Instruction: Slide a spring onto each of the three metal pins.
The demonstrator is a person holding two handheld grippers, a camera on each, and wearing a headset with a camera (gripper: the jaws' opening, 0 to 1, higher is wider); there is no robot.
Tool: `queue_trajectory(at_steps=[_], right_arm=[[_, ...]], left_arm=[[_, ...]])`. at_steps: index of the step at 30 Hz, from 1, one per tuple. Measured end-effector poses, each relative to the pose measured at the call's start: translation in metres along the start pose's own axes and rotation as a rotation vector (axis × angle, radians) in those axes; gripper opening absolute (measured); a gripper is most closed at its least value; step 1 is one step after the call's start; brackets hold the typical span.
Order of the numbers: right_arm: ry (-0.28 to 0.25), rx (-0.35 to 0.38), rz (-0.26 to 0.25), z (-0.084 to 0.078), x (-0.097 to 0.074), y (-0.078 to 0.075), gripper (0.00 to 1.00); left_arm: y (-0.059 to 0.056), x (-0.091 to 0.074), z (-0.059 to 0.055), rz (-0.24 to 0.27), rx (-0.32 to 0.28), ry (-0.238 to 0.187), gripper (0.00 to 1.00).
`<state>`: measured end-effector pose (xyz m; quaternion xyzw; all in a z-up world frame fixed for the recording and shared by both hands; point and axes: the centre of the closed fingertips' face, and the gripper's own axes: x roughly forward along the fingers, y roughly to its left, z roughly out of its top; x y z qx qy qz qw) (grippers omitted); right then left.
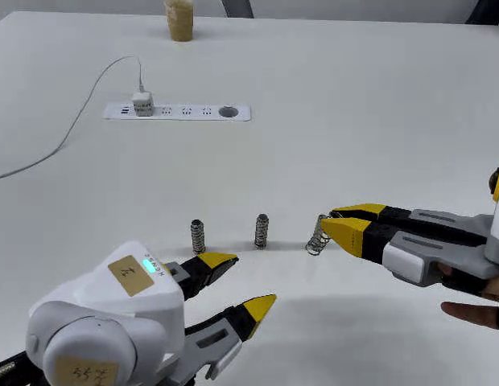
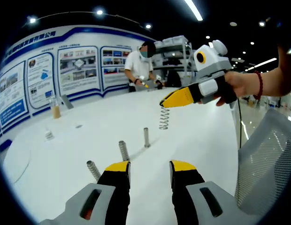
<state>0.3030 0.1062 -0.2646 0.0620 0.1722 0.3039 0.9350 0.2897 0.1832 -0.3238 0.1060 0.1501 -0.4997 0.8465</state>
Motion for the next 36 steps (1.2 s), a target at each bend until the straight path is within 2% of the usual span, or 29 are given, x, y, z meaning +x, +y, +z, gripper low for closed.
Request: queue_trajectory(at_steps=[5,12,19,22,27,36], right_arm=[[0.006,-0.031,-0.02,0.001,0.001,-0.006,0.11],[0.027,-0.101,-0.057,0.003,0.006,-0.02,0.11],[0.038,-0.136,-0.087,0.006,0.011,-0.033,0.11],[0.042,-0.149,-0.118,0.006,0.014,-0.042,0.11],[0.045,-0.152,-0.147,0.005,0.018,-0.053,0.11],[0.065,-0.19,-0.163,-0.003,0.026,-0.066,0.11]], left_arm=[[0.008,-0.003,-0.007,0.029,-0.001,0.023,0.38],[0.017,-0.005,-0.009,0.057,-0.02,0.028,0.46],[0.025,-0.007,-0.012,0.078,-0.038,0.042,0.54],[0.028,-0.007,-0.013,0.089,-0.042,0.05,0.58],[0.031,-0.007,-0.015,0.096,-0.07,0.052,0.64],[0.034,-0.006,-0.017,0.102,-0.074,0.053,0.74]])
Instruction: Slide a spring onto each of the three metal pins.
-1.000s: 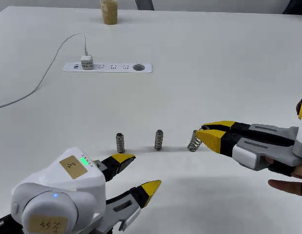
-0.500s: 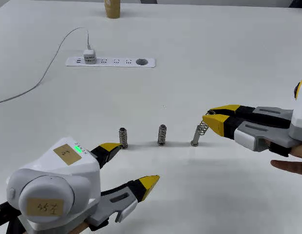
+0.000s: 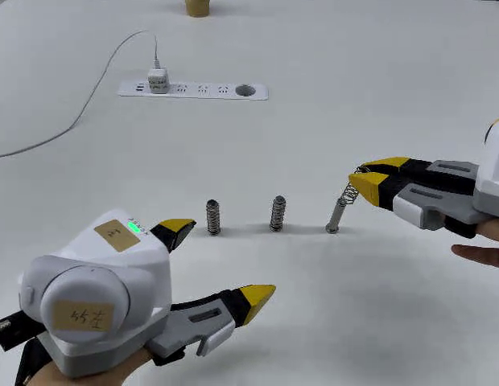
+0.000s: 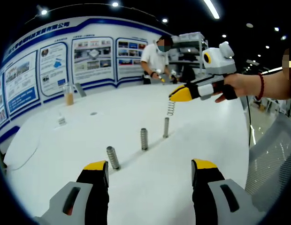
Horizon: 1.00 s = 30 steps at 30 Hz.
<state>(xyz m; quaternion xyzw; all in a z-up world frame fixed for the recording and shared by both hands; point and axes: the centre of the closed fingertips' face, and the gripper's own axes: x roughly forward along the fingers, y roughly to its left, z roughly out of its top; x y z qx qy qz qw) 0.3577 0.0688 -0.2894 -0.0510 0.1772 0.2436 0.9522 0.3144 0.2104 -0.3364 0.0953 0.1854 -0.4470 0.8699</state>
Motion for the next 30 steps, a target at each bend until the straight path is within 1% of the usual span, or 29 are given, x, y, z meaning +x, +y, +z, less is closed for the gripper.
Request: queue_trajectory(at_steps=[3,6,11,16,22,27,30], right_arm=[[0.006,0.006,-0.003,-0.005,0.004,-0.002,0.11],[0.018,-0.004,-0.004,-0.009,0.007,-0.003,0.11],[0.021,-0.008,-0.006,-0.011,0.011,-0.003,0.11],[0.035,-0.024,-0.008,-0.015,0.013,-0.002,0.11],[0.049,-0.018,-0.008,-0.022,0.015,-0.002,0.11],[0.079,-0.034,-0.015,-0.029,0.018,0.0,0.11],[0.087,-0.033,-0.012,-0.033,0.019,0.001,0.11]], left_arm=[[0.002,0.0,-0.002,0.005,-0.006,0.005,0.77],[0.004,0.001,-0.004,0.012,-0.023,0.011,0.8],[0.007,0.0,-0.004,0.019,-0.026,0.01,0.83],[0.009,0.0,-0.005,0.026,-0.029,0.013,0.84],[0.01,0.0,-0.005,0.029,-0.032,0.013,0.85],[0.012,-0.001,-0.006,0.033,-0.04,0.012,0.85],[0.013,-0.001,-0.007,0.036,-0.041,0.015,0.85]])
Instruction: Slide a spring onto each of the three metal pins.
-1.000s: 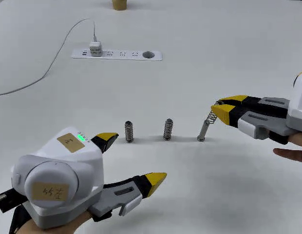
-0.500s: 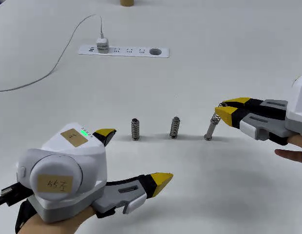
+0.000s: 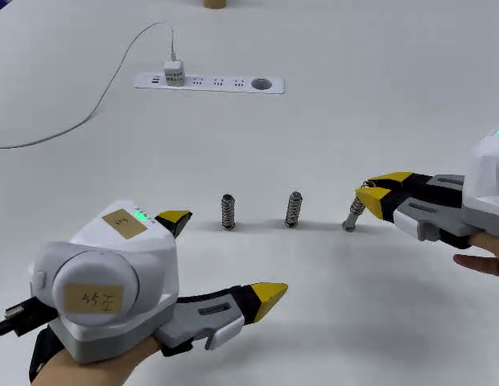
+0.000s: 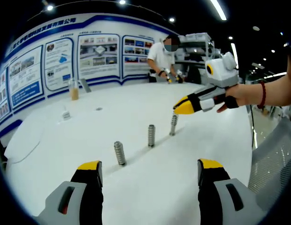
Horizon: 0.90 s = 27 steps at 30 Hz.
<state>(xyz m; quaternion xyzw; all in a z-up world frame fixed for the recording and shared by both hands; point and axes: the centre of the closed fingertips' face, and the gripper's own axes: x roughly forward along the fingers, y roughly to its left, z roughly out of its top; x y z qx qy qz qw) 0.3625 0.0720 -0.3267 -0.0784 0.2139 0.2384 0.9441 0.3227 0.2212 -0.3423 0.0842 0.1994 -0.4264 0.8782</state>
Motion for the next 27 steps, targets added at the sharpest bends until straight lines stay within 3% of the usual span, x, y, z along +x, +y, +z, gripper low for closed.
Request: queue_trajectory(at_steps=[18,27], right_arm=[[0.044,0.023,-0.01,-0.025,0.013,0.001,0.11],[0.034,0.035,-0.016,-0.025,0.016,0.0,0.11]], left_arm=[[0.004,-0.002,0.0,0.007,-0.028,0.001,0.83],[0.005,-0.002,-0.002,0.011,-0.024,0.007,0.82]])
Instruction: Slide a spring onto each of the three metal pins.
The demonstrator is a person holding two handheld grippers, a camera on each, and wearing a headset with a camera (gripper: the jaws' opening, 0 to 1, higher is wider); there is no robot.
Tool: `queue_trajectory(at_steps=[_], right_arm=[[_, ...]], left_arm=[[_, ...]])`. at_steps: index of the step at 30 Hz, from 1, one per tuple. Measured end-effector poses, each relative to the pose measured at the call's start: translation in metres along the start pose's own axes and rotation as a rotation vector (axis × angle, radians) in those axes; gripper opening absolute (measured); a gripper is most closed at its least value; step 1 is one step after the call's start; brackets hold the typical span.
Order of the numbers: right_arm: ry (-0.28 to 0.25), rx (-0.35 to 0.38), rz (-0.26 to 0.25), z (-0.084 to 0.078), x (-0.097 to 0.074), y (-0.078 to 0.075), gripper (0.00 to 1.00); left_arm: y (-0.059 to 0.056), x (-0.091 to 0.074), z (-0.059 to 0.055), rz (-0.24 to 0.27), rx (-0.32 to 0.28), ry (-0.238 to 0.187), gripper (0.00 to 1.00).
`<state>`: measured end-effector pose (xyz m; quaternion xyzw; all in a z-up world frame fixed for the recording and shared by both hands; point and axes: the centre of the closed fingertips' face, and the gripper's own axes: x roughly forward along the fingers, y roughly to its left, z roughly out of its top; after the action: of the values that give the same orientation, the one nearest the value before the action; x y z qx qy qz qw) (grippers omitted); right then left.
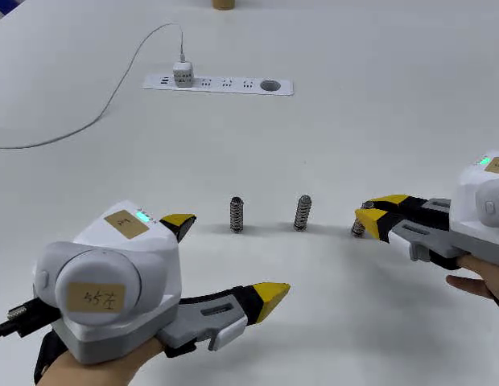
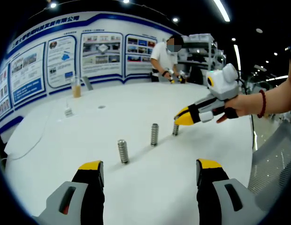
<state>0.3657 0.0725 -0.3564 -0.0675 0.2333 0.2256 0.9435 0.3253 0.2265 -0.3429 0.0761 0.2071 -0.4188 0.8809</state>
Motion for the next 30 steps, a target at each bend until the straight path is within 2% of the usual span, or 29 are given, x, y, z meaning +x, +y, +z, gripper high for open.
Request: queue_trajectory(at_steps=[9,13,20,24,30], right_arm=[[0.016,0.006,-0.004,-0.003,-0.001,0.002,0.13],[0.018,0.012,-0.006,-0.003,-0.003,0.002,0.17],[0.005,0.056,-0.005,0.006,-0.013,0.005,0.27],[0.008,0.073,0.005,0.01,-0.019,0.01,0.32],[0.026,0.084,0.016,0.012,-0.028,0.019,0.45]], left_arm=[[0.002,-0.001,-0.001,0.008,0.012,0.011,0.82],[0.004,-0.001,-0.003,0.014,0.01,0.019,0.81],[0.008,-0.003,-0.002,0.022,0.01,0.031,0.82],[0.01,-0.005,-0.001,0.03,0.007,0.034,0.83],[0.014,-0.012,0.002,0.038,0.006,0.043,0.84]])
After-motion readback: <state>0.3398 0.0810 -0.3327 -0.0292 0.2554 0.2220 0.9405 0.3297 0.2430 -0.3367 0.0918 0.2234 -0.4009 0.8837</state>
